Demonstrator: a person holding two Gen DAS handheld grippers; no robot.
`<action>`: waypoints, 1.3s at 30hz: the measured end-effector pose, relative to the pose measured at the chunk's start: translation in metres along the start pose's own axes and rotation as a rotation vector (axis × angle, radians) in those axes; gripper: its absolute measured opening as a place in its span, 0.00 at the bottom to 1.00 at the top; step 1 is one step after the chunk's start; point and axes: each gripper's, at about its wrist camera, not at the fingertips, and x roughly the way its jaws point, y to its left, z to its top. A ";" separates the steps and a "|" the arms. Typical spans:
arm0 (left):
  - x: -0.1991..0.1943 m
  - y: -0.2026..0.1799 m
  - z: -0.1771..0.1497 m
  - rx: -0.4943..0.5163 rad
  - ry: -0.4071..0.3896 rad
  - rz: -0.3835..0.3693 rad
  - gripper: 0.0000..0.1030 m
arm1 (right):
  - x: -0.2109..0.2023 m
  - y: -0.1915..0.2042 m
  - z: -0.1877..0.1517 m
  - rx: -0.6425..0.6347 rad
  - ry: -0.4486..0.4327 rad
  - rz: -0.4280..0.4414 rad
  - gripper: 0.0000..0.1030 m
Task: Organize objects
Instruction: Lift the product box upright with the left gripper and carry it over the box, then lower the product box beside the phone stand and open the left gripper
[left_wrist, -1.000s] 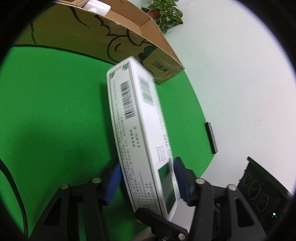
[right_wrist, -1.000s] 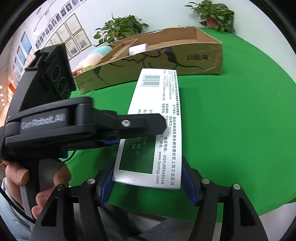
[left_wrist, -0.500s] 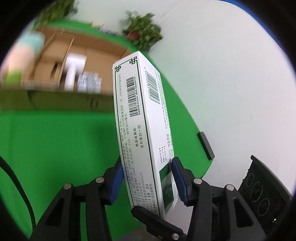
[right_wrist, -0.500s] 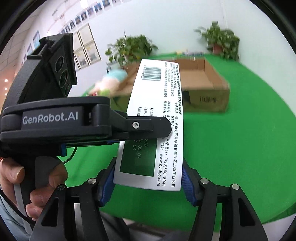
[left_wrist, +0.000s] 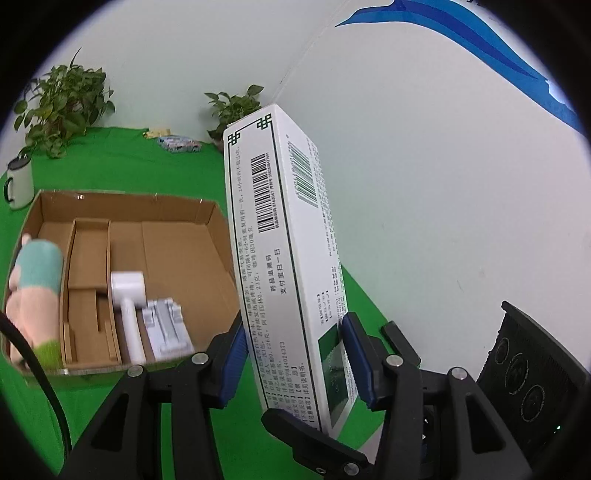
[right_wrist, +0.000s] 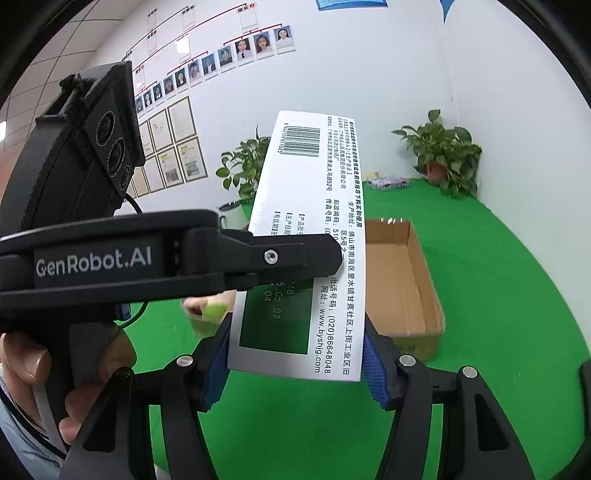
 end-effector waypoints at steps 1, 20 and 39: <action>0.001 -0.001 0.006 0.003 -0.001 0.000 0.47 | 0.001 -0.002 0.009 -0.002 -0.003 -0.001 0.57; 0.054 0.046 0.076 -0.105 0.071 0.022 0.47 | 0.104 -0.053 0.121 0.032 0.136 0.036 0.57; 0.170 0.120 0.025 -0.286 0.286 0.001 0.47 | 0.227 -0.129 0.049 0.117 0.370 0.030 0.57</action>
